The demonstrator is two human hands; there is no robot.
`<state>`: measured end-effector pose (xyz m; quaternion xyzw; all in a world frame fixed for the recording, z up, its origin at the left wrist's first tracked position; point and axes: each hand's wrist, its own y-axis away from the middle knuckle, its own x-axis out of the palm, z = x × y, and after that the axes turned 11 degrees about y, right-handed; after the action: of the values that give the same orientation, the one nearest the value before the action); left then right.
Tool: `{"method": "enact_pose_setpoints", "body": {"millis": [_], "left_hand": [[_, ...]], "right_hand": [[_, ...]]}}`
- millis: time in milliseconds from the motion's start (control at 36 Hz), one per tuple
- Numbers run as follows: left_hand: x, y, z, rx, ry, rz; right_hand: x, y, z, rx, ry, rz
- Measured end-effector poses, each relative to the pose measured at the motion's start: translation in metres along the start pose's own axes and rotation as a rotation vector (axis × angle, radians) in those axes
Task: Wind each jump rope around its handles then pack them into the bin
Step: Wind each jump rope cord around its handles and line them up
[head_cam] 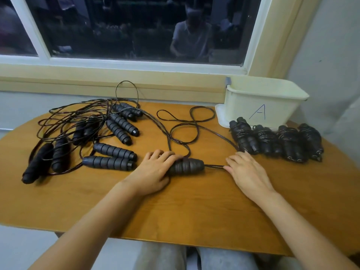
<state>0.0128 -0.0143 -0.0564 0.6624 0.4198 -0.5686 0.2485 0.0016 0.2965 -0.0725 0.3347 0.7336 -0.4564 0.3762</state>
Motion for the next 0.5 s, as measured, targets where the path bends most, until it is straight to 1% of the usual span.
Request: {"method": "enact_pose_setpoints", "body": {"millis": [56, 111, 278, 361, 444, 500], "left_hand": [[-0.004, 0.005, 0.000, -0.028, 0.089, 0.052], [-0.005, 0.012, 0.001, -0.028, 0.173, 0.063], [0.002, 0.025, 0.009, -0.045, 0.398, -0.013], [0.003, 0.027, 0.010, -0.053, 0.451, -0.010], [0.004, 0.028, 0.012, -0.045, 0.464, -0.014], [0.005, 0.029, 0.013, -0.036, 0.447, -0.018]], "right_hand": [[0.001, 0.003, 0.004, -0.060, -0.085, 0.031], [-0.007, 0.006, 0.008, -0.084, -0.247, 0.106], [-0.022, 0.005, 0.025, -0.123, -0.592, 0.172], [-0.020, 0.000, 0.034, -0.142, -0.661, 0.182], [-0.019, -0.005, 0.041, -0.144, -0.645, 0.205], [-0.018, -0.007, 0.044, -0.139, -0.630, 0.178]]}}
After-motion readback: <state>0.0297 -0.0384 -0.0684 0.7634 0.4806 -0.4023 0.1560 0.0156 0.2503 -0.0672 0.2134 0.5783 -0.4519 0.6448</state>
